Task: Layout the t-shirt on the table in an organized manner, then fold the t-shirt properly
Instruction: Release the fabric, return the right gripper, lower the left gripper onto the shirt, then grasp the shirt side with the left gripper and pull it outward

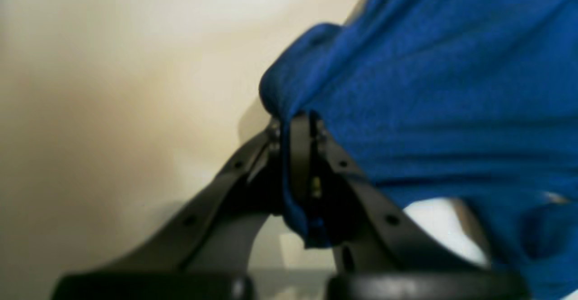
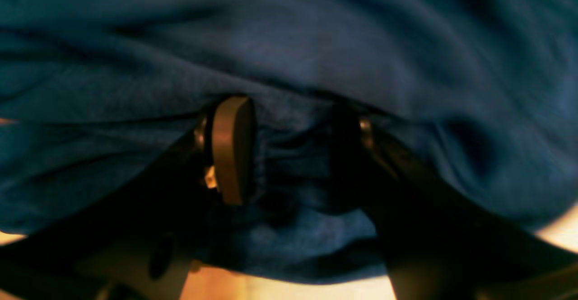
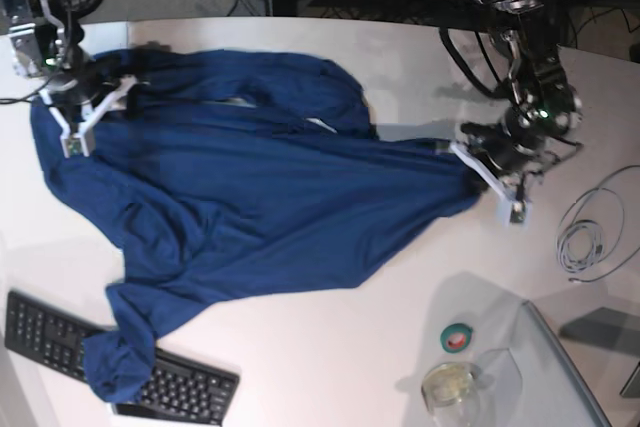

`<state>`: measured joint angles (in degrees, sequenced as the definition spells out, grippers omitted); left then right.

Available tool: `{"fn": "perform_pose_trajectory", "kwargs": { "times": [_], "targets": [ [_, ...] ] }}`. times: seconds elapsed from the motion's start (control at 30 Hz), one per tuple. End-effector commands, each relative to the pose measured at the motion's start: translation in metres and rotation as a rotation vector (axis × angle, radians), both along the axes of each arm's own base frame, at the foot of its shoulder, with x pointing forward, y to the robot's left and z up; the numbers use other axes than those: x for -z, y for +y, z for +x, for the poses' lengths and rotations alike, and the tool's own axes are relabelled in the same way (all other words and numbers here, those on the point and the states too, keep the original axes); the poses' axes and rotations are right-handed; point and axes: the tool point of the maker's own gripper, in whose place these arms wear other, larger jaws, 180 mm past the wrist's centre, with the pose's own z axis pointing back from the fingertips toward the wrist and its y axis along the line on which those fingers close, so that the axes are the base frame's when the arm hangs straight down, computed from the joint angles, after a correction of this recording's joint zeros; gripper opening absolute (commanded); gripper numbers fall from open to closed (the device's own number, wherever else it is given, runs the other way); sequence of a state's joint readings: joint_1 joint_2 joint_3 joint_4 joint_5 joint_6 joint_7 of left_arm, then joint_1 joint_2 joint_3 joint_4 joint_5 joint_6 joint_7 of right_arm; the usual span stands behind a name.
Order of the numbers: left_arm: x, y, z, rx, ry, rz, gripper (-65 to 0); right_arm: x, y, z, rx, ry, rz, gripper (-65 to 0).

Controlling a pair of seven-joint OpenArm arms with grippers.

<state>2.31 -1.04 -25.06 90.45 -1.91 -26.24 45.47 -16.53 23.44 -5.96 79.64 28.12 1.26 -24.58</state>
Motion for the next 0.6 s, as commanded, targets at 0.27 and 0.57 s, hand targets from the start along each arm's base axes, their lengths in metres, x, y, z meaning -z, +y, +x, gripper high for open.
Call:
{"fn": "perform_pose_trajectory", "kwargs": {
  "times": [0.27, 0.57],
  "targets": [
    [0.008, -0.055, 0.050, 0.233, 0.133, 0.171, -65.0, -0.006, -0.013, 0.008, 0.001, -0.005, -0.038, -37.2],
    [0.024, -0.066, 0.054, 0.242, 0.186, 0.144, -65.0, -0.004, -0.014, 0.005, 0.002, 0.013, -0.040, -37.1]
  ]
}}
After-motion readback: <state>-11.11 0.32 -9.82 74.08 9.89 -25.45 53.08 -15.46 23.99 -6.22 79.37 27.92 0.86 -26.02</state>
